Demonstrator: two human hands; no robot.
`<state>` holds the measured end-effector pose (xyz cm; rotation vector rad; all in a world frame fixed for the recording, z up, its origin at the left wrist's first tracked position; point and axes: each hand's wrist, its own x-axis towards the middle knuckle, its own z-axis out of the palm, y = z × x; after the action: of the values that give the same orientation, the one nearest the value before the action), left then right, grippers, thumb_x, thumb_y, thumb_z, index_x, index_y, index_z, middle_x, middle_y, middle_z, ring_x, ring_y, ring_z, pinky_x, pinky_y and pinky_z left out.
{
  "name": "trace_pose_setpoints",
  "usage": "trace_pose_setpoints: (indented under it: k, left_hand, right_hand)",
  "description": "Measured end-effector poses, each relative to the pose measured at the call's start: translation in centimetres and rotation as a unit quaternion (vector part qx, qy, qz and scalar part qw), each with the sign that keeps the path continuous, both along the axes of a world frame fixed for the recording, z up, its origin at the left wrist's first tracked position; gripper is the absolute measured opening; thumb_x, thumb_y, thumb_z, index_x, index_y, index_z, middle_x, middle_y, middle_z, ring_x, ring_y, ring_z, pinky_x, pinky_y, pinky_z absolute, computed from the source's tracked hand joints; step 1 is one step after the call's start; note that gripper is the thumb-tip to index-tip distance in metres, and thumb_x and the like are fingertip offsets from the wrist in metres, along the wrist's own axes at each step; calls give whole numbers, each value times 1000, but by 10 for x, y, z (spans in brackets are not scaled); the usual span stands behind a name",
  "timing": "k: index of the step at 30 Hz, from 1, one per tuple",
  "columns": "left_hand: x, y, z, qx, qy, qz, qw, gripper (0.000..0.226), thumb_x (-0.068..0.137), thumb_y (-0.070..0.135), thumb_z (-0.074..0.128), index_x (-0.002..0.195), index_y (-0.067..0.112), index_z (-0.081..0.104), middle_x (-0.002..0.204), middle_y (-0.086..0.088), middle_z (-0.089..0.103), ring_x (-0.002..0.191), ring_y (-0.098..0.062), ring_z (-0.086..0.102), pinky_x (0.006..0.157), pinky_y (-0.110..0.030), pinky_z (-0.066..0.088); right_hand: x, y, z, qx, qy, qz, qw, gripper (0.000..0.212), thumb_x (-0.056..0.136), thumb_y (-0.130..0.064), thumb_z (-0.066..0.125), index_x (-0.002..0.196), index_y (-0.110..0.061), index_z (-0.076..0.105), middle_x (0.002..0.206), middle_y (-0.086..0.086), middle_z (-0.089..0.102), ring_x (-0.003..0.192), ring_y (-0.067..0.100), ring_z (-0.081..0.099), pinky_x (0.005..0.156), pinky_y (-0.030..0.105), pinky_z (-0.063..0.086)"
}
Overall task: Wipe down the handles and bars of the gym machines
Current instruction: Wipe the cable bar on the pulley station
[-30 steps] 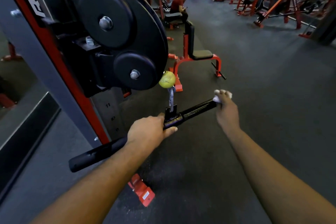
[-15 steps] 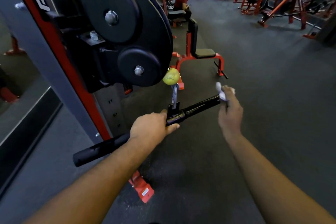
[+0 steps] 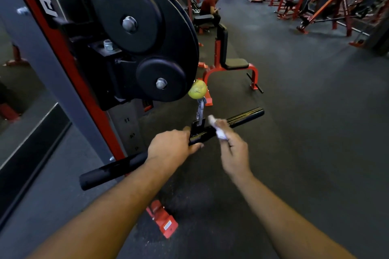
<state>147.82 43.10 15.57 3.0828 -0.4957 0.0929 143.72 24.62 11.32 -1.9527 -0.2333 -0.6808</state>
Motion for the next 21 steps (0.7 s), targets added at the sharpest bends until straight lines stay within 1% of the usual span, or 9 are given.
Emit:
trace_pose_setpoints:
  k: [2, 5, 7, 8, 11, 13, 16, 19, 21]
  left_hand:
    - [-3, -2, -2, -8, 3, -3, 1000, 64, 92, 80, 40, 129, 29, 50, 83, 6, 57, 76, -19, 65, 57, -34, 49]
    - [-6, -6, 0, -17, 27, -2, 999, 64, 93, 79, 39, 131, 28, 49, 86, 6, 60, 80, -19, 66, 59, -34, 49]
    - [-8, -8, 1, -19, 34, -3, 999, 64, 94, 78, 40, 132, 29, 49, 86, 6, 57, 79, -19, 64, 60, -35, 49]
    - [-7, -8, 2, -17, 34, -2, 999, 63, 94, 78, 40, 132, 28, 48, 85, 7, 56, 79, -19, 64, 60, -35, 50]
    - [0, -7, 4, -8, 29, 4, 1000, 64, 94, 77, 42, 133, 26, 48, 88, 4, 61, 83, -21, 68, 63, -35, 52]
    - [7, -5, 3, -5, 30, 5, 1000, 66, 92, 77, 45, 132, 24, 47, 98, 0, 68, 88, -24, 69, 68, -37, 55]
    - [12, 1, 0, -31, 54, -20, 998, 73, 91, 73, 54, 139, 21, 40, 120, -6, 66, 103, -28, 68, 81, -42, 58]
    - [6, 23, 3, -16, 38, -45, 998, 84, 93, 71, 52, 157, 25, 22, 142, -7, 53, 123, -30, 59, 96, -46, 52]
    - [-4, 50, 4, 8, 2, -38, 999, 80, 96, 69, 47, 158, 28, 19, 147, -4, 48, 130, -29, 55, 99, -47, 48]
  right_hand:
    - [24, -40, 5, -12, -13, -100, 995, 47, 98, 8, 50, 136, -16, 62, 142, -11, 57, 140, 8, 47, 119, 25, 31]
    - [65, -98, 5, -90, 99, -197, 971, 44, 99, 1, 51, 141, -11, 60, 150, 6, 52, 148, 26, 37, 123, 34, 25]
    - [73, -99, -3, -119, 128, -197, 965, 43, 98, 3, 52, 139, -8, 61, 148, 12, 53, 148, 31, 34, 121, 43, 31]
    - [69, -89, -5, -113, 115, -191, 968, 45, 97, 5, 52, 139, -7, 60, 145, 13, 55, 146, 29, 37, 119, 41, 34]
    - [42, -30, -14, -78, 76, -128, 986, 64, 89, 16, 47, 146, -10, 54, 150, 10, 51, 149, 20, 34, 122, 23, 23]
    - [21, 11, -20, -65, 67, -79, 993, 63, 91, 12, 48, 150, -12, 49, 157, 6, 44, 152, 17, 28, 122, 19, 19]
    - [11, 35, -25, -64, 59, -55, 995, 53, 99, -5, 45, 152, -8, 45, 161, 3, 37, 155, 16, 19, 125, 25, 18]
    - [26, 18, -20, -87, 45, -75, 992, 59, 95, 3, 44, 152, -9, 45, 160, 1, 38, 156, 16, 18, 126, 30, 19]
    - [36, 9, -15, -99, 44, -83, 991, 64, 91, 13, 46, 151, -10, 47, 159, -5, 37, 156, 17, 18, 125, 29, 19]
